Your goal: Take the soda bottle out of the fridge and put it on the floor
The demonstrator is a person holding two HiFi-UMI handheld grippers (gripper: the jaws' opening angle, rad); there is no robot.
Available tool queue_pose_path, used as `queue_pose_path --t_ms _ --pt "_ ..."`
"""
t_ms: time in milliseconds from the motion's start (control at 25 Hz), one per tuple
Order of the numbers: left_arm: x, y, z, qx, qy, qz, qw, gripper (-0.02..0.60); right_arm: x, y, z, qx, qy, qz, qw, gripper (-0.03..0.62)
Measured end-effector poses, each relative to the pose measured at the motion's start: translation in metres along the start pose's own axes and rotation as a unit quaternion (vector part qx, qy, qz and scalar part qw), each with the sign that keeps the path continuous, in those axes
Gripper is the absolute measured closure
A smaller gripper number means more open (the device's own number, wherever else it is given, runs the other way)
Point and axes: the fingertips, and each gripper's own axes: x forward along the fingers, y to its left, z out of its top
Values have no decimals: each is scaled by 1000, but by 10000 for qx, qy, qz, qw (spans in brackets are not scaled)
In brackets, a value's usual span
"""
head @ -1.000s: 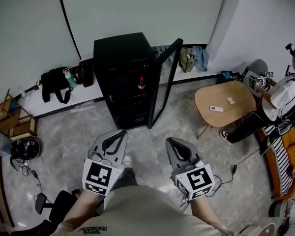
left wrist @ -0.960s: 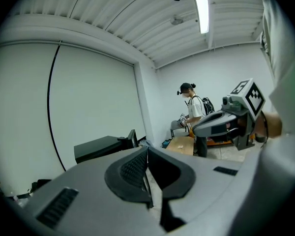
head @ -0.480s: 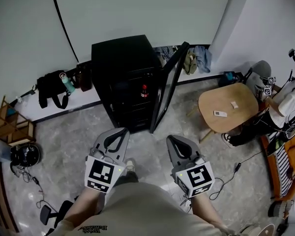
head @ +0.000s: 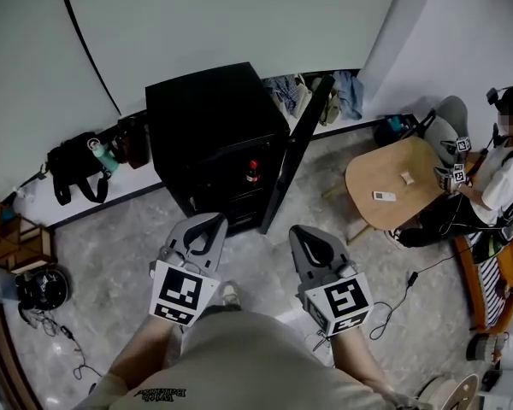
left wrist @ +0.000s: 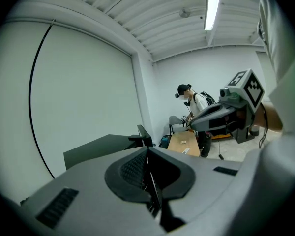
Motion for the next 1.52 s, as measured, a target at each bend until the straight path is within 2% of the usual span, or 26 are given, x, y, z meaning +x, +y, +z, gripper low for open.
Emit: queue_pose_path --t_ms 200,480,800,1120,1320,1360,1440,1520 --pt "24 28 -6 80 -35 -235 9997 574 39 -7 5 32 72 -184 9998 597" --pt "47 52 -16 40 5 -363 9993 574 78 -26 4 100 199 -434 9988 597" --pt "69 59 -25 -174 215 -396 9988 575 98 -45 -6 130 343 -234 9991 597" --pt "100 55 -18 -476 25 -136 9988 574 107 -70 -19 79 503 -1 9987 597" --pt "134 46 -21 -630 -27 -256 9977 572 118 -89 -32 157 612 95 9980 597" --pt "141 45 -23 -608 -15 -259 9978 566 120 -92 -35 183 624 112 9978 597" --pt "156 43 -30 -620 61 -306 9976 488 127 -96 -39 213 637 171 9976 597" --pt "171 42 -41 -510 191 -326 9980 466 134 -98 -43 216 647 242 9974 597"
